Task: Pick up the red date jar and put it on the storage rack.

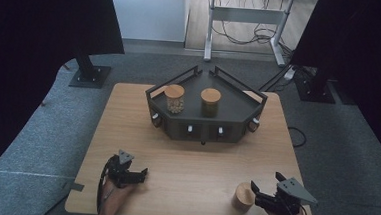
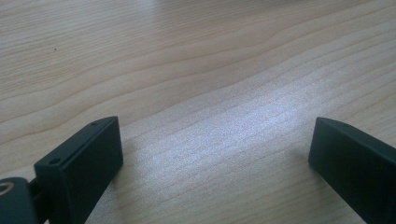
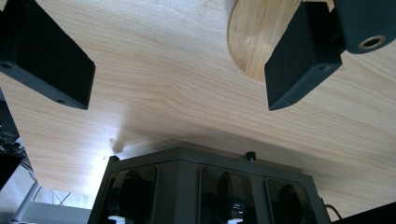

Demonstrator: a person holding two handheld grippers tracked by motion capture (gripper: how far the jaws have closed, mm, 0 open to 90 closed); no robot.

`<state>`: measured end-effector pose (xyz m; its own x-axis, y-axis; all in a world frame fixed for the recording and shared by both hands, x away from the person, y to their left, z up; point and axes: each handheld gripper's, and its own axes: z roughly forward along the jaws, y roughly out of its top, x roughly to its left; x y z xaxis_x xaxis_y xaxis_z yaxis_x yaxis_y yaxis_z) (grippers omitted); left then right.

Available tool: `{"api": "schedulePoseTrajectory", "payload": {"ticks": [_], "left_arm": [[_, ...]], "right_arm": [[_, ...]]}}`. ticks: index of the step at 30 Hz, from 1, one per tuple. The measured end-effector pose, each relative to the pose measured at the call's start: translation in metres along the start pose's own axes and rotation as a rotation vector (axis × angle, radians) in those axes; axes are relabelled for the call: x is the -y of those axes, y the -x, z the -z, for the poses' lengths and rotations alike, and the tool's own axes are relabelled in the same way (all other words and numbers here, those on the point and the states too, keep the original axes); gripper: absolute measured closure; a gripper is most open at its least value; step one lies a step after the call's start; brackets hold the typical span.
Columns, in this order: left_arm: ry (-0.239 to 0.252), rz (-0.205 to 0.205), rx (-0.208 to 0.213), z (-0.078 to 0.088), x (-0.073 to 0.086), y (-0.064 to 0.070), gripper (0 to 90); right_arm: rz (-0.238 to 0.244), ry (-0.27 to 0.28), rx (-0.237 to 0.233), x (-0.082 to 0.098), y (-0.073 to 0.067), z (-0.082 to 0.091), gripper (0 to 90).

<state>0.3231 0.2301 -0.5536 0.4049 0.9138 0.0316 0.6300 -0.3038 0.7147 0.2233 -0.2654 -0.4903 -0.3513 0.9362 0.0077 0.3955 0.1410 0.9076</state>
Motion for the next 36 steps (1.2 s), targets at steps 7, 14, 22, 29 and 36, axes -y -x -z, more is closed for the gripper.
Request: {"api": "schedulePoseTrajectory", "payload": {"ticks": [7,14,22,29,36], "left_arm": [[0.0,0.0,0.0,0.0,0.0,0.0,2.6],[0.0,0.0,0.0,0.0,0.0,0.0,2.6],[-0.001,-0.001,0.001,0.0,0.0,0.0,2.6],[-0.001,-0.002,0.002,0.0,0.0,0.0,2.6],[-0.001,-0.003,0.003,0.0,0.0,0.0,2.6]], "right_arm": [[0.011,-0.004,-0.039,0.003,-0.009,0.001,7.8],[0.023,0.001,-0.068,0.003,-0.017,0.003,7.6],[0.04,0.005,-0.106,0.003,-0.028,0.003,7.4],[0.059,0.001,-0.128,0.006,-0.037,0.002,7.5],[0.067,-0.008,-0.139,0.012,-0.041,-0.001,7.5]]}}
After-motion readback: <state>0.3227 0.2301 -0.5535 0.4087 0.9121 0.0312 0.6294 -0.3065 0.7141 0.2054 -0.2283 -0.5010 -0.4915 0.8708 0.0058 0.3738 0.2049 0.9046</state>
